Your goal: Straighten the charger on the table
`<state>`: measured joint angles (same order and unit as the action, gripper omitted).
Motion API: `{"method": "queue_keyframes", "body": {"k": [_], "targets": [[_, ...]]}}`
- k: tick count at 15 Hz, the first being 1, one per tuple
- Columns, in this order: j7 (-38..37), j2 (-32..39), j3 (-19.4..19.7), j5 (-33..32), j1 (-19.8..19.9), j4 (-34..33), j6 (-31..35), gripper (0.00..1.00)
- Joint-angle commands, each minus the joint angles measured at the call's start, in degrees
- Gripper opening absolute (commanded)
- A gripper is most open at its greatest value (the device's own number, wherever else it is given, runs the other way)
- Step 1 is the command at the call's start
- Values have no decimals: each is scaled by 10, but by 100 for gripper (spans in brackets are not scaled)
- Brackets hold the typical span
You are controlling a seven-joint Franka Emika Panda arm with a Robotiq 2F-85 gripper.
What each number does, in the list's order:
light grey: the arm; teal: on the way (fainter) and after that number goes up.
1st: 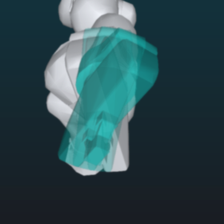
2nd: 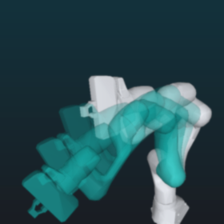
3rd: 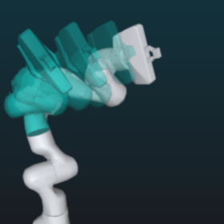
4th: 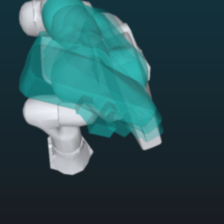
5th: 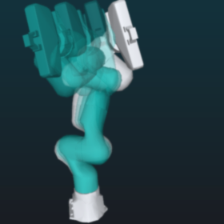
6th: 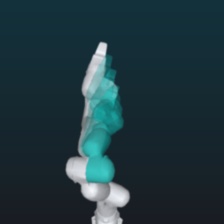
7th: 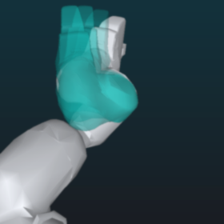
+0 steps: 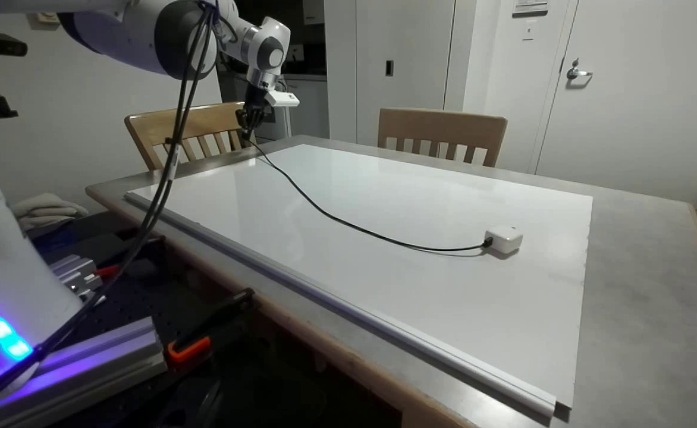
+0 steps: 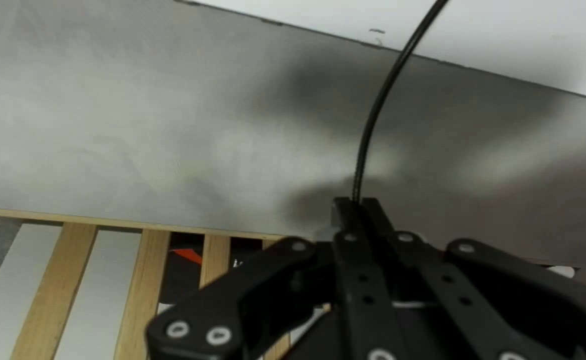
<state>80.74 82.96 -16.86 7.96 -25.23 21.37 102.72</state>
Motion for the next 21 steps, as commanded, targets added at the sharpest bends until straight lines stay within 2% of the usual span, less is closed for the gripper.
{"method": "queue_keyframes", "body": {"k": [1,5,6,7,9,10,11,15,16,18,21], "targets": [[61,-11,-22,16,16,42,10,2],[75,-9,-29,16,18,46,4,2],[71,28,-23,19,5,-25,-28,2],[74,-8,-28,13,17,44,2,2],[76,-7,-29,14,18,43,4,2],[75,30,-23,18,5,-28,-28,2],[82,-7,-31,15,17,44,3,2],[106,-6,-41,16,15,48,5,2],[109,33,-36,22,0,-26,-30,2],[124,10,-32,31,6,15,-24,2],[131,11,-31,41,4,15,-22,2]]}}
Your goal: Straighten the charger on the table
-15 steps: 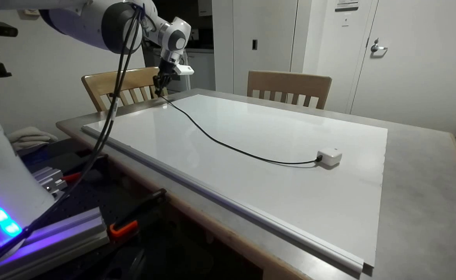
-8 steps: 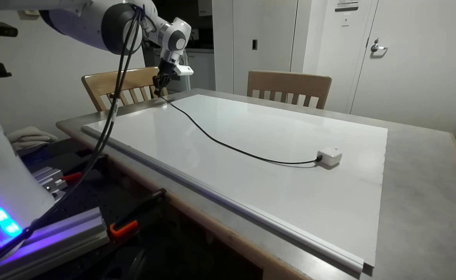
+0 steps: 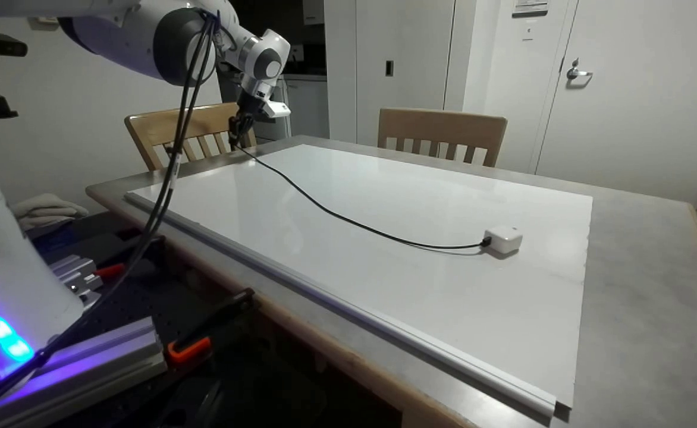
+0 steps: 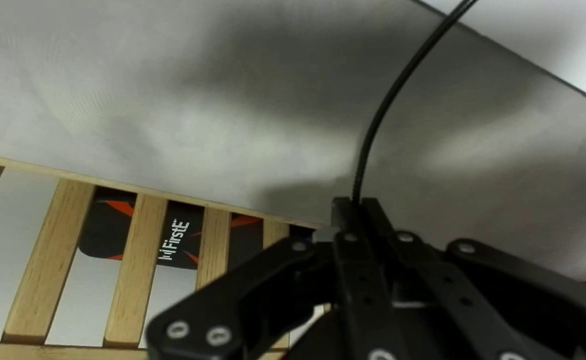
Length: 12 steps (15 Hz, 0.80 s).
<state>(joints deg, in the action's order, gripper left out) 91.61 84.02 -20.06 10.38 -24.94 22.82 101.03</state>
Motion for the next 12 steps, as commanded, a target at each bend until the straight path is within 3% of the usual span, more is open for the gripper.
{"method": "queue_keyframes", "body": {"k": [1,2,3,4,7,12], "targets": [[24,0,1,18,1,1,-5,2],[25,0,1,20,0,1,-5,2],[26,0,1,21,0,1,-6,8],[26,0,0,22,-1,1,-6,30],[24,1,1,24,-2,0,-5,43],[-8,1,11,14,-6,-23,-21,79]]}}
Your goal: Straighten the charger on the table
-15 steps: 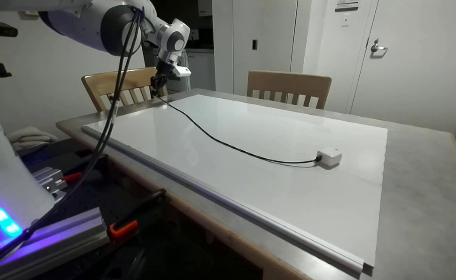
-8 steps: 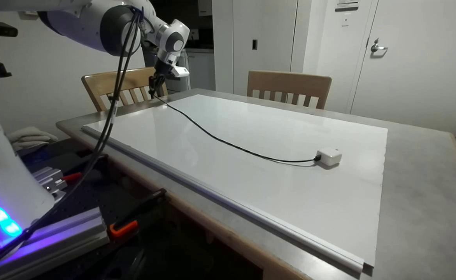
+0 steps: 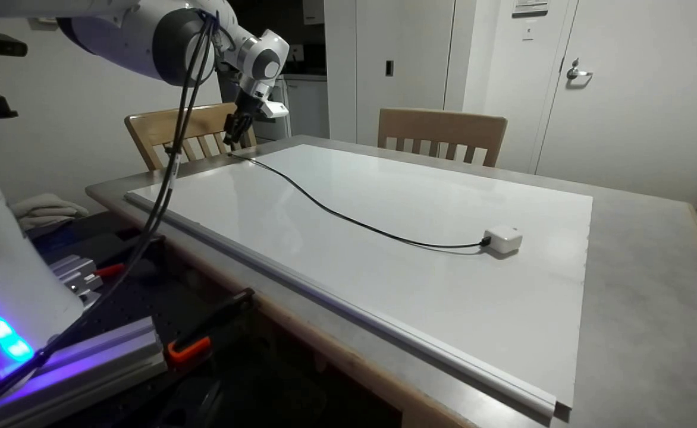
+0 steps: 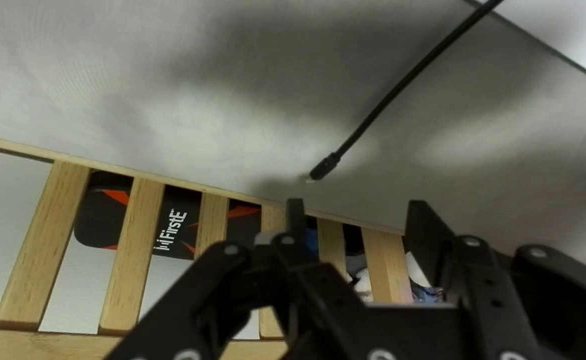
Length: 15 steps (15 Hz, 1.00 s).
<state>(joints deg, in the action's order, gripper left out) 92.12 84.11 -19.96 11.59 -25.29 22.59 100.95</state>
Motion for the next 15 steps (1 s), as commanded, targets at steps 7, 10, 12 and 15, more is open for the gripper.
{"method": "queue_keyframes", "body": {"k": [7,10,12,15], "targets": [[-63,-35,28,-30,11,18,-20,100],[-82,-29,35,-34,14,9,-22,100],[-107,-26,43,-35,16,0,-32,100],[-156,-30,56,-36,18,-4,-33,100]]}}
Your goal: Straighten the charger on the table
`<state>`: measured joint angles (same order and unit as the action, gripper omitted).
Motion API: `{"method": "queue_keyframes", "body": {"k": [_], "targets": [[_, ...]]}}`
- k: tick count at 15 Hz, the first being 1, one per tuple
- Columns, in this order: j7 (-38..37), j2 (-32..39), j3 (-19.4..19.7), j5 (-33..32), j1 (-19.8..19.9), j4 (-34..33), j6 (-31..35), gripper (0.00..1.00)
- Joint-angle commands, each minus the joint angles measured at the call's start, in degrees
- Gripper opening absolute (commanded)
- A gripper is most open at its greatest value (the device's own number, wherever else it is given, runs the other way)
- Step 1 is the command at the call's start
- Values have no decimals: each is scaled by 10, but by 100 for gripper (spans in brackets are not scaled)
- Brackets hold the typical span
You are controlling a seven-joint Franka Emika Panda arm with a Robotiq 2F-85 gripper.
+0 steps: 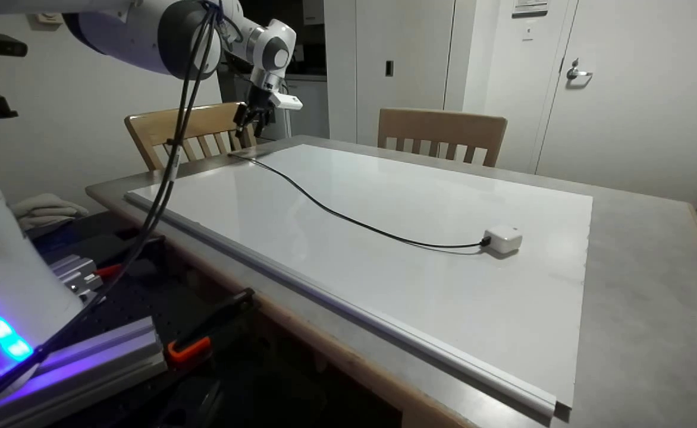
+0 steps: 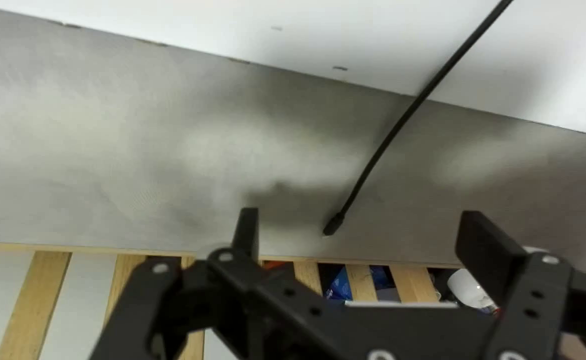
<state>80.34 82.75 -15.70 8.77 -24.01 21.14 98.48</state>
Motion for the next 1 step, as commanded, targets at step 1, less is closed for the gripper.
{"method": "queue_keyframes", "body": {"k": [1], "targets": [[-54,-17,17,-9,5,8,-7,100]]}}
